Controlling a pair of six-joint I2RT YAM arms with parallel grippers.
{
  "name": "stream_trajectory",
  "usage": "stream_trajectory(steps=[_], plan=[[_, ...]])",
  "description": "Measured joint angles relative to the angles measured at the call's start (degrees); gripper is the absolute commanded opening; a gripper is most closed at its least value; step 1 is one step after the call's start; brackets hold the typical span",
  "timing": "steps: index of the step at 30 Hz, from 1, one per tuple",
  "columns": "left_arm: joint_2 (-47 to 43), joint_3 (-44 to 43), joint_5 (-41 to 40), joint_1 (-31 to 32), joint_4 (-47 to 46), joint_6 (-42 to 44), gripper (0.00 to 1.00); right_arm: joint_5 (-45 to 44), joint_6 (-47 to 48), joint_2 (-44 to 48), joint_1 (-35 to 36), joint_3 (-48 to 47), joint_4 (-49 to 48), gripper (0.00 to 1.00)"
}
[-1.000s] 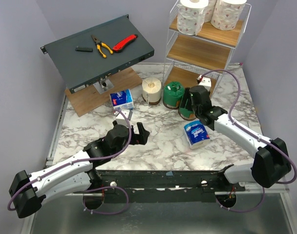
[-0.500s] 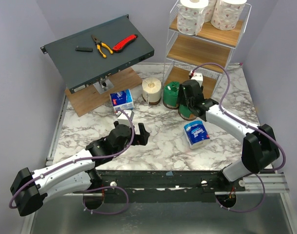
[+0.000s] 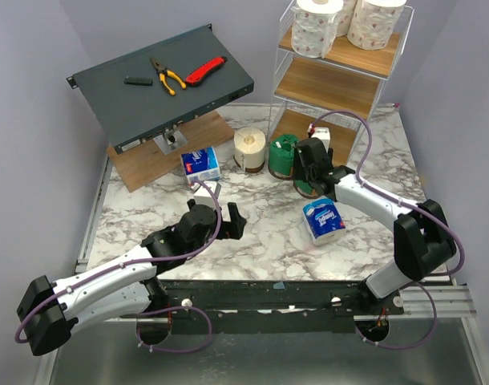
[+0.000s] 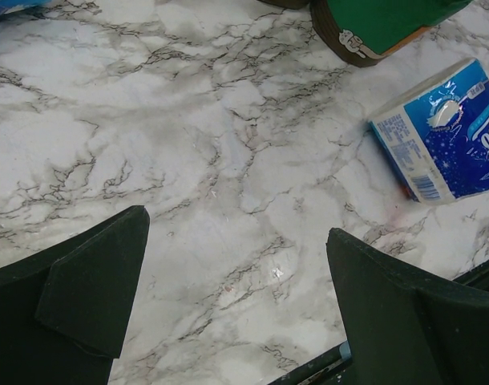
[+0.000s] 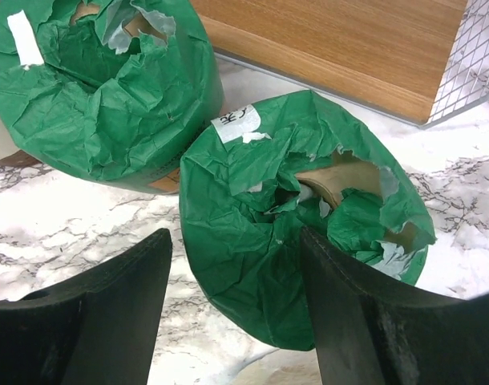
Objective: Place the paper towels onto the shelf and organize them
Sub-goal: Adjust the paper towel at the center of the board.
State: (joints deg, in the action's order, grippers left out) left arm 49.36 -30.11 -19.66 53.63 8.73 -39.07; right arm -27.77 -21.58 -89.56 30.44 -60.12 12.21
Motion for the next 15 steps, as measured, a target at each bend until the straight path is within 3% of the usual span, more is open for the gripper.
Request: stream_trajectory(steps=[7, 12, 15], plan=[[0.9, -0.3, 0.3, 0.0, 0.4, 0.0, 0.98, 0.2, 0.9, -1.6, 0.0, 0.0, -0.6, 0.63], [1.2, -0.4, 0.5, 0.0, 0.6, 0.0, 0.98, 0.3, 1.7, -3.8, 0.0, -0.7, -0.6, 0.45], [1.2, -0.4, 0.5, 0.0, 0.8, 0.0, 0.98, 1.2, 1.9, -3.7, 0.0, -0.7, -0.4, 0.39]])
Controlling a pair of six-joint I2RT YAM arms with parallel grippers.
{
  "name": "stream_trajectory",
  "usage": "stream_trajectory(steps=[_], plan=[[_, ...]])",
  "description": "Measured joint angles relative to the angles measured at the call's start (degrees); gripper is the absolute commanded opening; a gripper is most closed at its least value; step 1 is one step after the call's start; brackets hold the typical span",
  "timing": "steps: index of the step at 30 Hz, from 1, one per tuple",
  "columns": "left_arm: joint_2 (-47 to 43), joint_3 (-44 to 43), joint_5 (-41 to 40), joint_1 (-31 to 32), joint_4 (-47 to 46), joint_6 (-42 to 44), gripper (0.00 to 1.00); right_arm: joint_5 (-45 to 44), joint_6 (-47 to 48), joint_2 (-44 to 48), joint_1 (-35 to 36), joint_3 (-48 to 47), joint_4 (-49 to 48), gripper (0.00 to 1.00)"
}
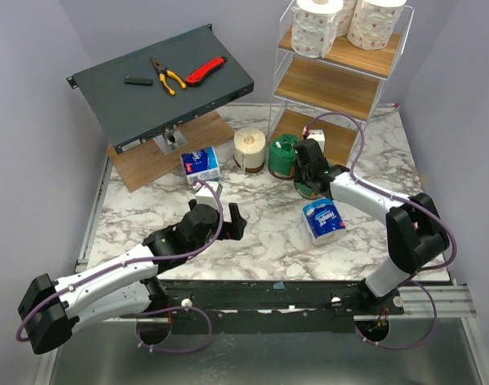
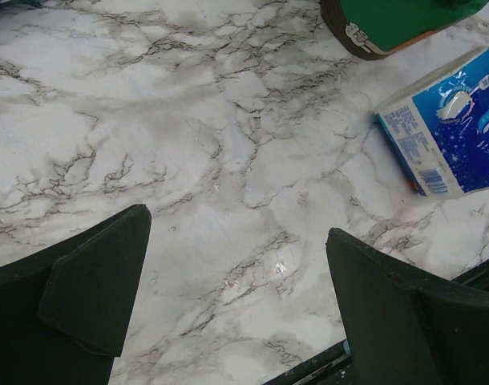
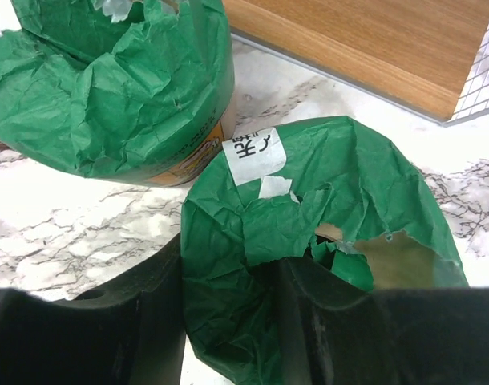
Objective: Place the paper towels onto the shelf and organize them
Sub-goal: Adjust the paper towel at the center of the board.
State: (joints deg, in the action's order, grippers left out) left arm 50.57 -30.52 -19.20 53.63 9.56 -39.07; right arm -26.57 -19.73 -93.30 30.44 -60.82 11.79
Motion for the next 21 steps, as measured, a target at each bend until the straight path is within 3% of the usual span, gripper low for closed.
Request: stream_trajectory(steps=[7, 15, 21], plan=[[-1.0, 0.0, 0.0, 0.0, 0.0, 0.0, 0.98, 2.7, 0.3, 3.2, 1.3, 0.0, 4.0, 0.34], [-1.2, 0.0, -0.1, 0.0, 0.0, 0.0, 0.98, 9.0, 4.2, 6.8, 7.4, -4.5, 9.5, 0.34], [-2.1, 0.0, -0.5, 0.0, 0.1, -0.5, 0.97, 9.6, 10.9, 3.8, 18.8, -9.0, 11.8, 0.34]])
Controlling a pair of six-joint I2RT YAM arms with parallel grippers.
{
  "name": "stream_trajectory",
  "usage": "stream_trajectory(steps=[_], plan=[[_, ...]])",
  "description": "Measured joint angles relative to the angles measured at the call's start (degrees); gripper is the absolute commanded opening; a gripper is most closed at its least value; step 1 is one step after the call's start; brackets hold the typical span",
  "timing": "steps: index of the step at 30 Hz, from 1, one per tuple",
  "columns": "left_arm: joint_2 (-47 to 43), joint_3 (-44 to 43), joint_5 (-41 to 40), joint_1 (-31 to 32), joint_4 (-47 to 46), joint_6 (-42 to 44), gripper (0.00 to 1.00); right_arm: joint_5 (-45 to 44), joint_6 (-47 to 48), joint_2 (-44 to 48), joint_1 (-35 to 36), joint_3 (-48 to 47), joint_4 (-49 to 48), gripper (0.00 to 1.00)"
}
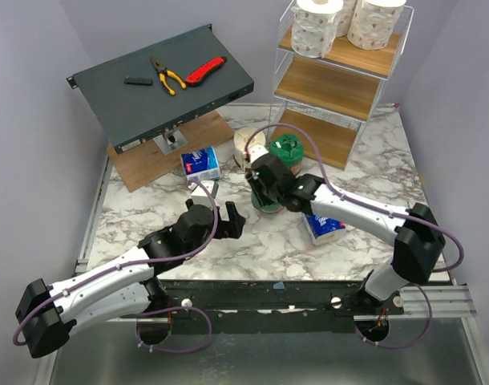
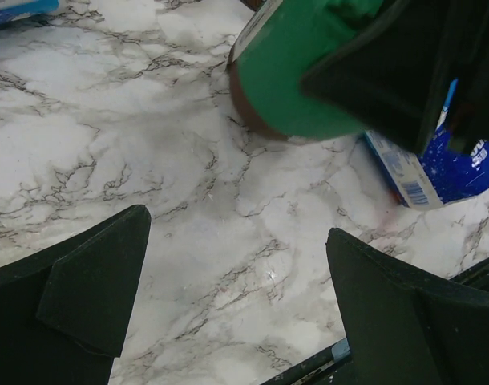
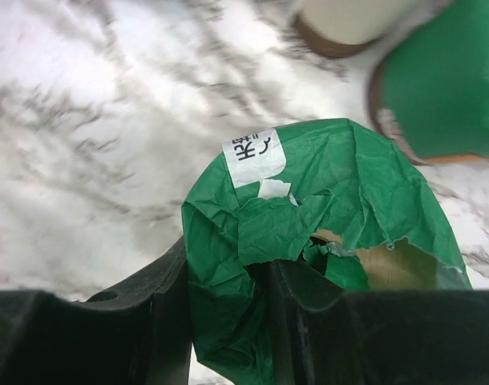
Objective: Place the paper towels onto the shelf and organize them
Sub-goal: Adjust the paper towel at the center of the board.
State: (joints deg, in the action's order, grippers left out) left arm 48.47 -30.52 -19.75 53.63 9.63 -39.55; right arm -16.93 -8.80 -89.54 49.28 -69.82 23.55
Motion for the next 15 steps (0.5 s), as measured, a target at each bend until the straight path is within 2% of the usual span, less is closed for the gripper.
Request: stream_trajectory(steps=[5, 15], plan=[[-2.5, 0.0, -1.5, 0.0, 0.7, -1.3, 0.98, -0.3, 3.5, -4.9, 5.5, -2.1, 1.3, 0.34], [-6.8, 2.2, -4.0, 0.0, 1.5, -3.9, 0.97, 0.0, 6.0, -7.1, 4.5, -2.1, 2.6, 0.38]])
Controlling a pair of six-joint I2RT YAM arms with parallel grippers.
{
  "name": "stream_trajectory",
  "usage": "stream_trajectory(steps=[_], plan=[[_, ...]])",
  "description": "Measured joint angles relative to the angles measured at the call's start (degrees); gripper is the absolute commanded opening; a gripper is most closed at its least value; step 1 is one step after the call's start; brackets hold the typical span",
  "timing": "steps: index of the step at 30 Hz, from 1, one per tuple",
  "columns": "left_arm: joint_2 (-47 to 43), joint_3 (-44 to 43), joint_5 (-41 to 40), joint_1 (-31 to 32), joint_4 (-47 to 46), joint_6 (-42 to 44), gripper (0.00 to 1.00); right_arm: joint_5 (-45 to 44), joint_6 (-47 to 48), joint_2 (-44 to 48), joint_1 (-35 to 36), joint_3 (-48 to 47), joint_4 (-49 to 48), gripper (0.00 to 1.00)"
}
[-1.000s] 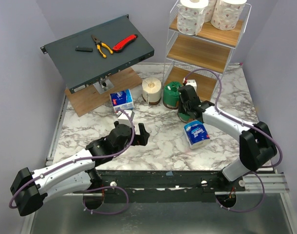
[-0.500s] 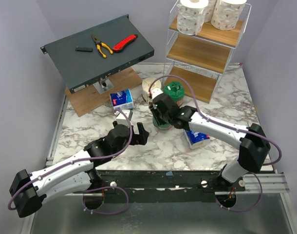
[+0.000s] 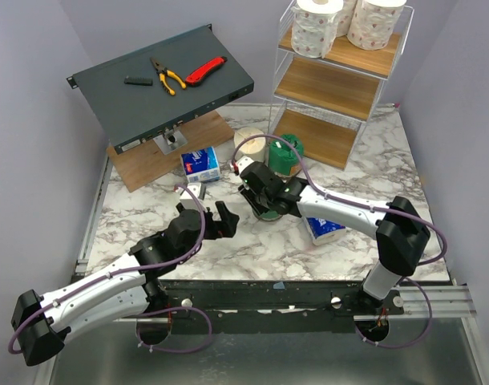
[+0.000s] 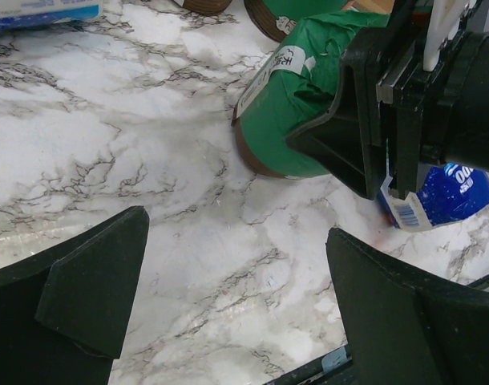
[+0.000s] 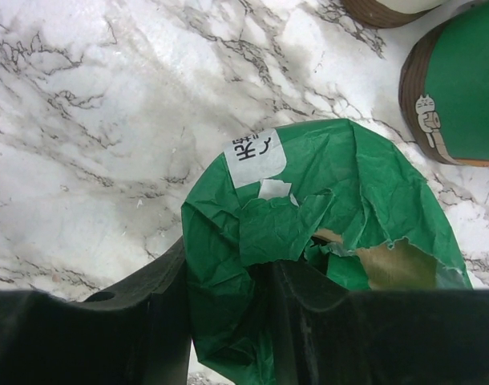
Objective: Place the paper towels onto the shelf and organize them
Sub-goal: Adjust the paper towel at the center of the board.
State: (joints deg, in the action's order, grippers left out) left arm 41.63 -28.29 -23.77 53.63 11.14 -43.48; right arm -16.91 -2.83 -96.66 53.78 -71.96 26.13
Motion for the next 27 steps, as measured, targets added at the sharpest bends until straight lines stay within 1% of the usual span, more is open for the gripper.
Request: stream_trajectory(steps=[3, 5, 9, 15, 20, 24, 27], plan=[[-0.1, 0.0, -0.3, 0.0, 0.6, -0.5, 0.98, 0.5, 0.0, -0.2, 0.0, 0.0, 0.3, 0.42], [-0.1, 0.0, -0.5, 0.0, 0.9, -0.7, 0.97, 0.7, -0.1, -0.2, 0.0, 0.0, 0.5, 0.46], [-0.2, 0.2, -1.0, 0.0, 1.0, -1.0, 0.97, 0.9, -0.2, -0.1, 0.0, 0.5, 0.4, 0.6], [-0.2, 0.3, -1.1, 0.0, 1.1, -1.1, 0.97, 1.4, -1.8, 0.6, 0.0, 2.1, 0.4, 0.74], [-0.2, 0.3, -1.2, 0.0, 1.6, -1.4, 0.97, 1.4, -4.3, 5.4, 0.0, 3.3, 0.4, 0.76], [-0.2, 0.3, -1.3, 0.0, 1.6, -1.6, 0.97, 1.3, -8.0, 11.6, 0.0, 4.4, 0.0, 0.7], [0.5, 0.3, -1.3, 0.0, 1.6, -1.9, 0.97, 1.3, -11.0, 13.1, 0.0, 4.3, -0.5, 0.68]])
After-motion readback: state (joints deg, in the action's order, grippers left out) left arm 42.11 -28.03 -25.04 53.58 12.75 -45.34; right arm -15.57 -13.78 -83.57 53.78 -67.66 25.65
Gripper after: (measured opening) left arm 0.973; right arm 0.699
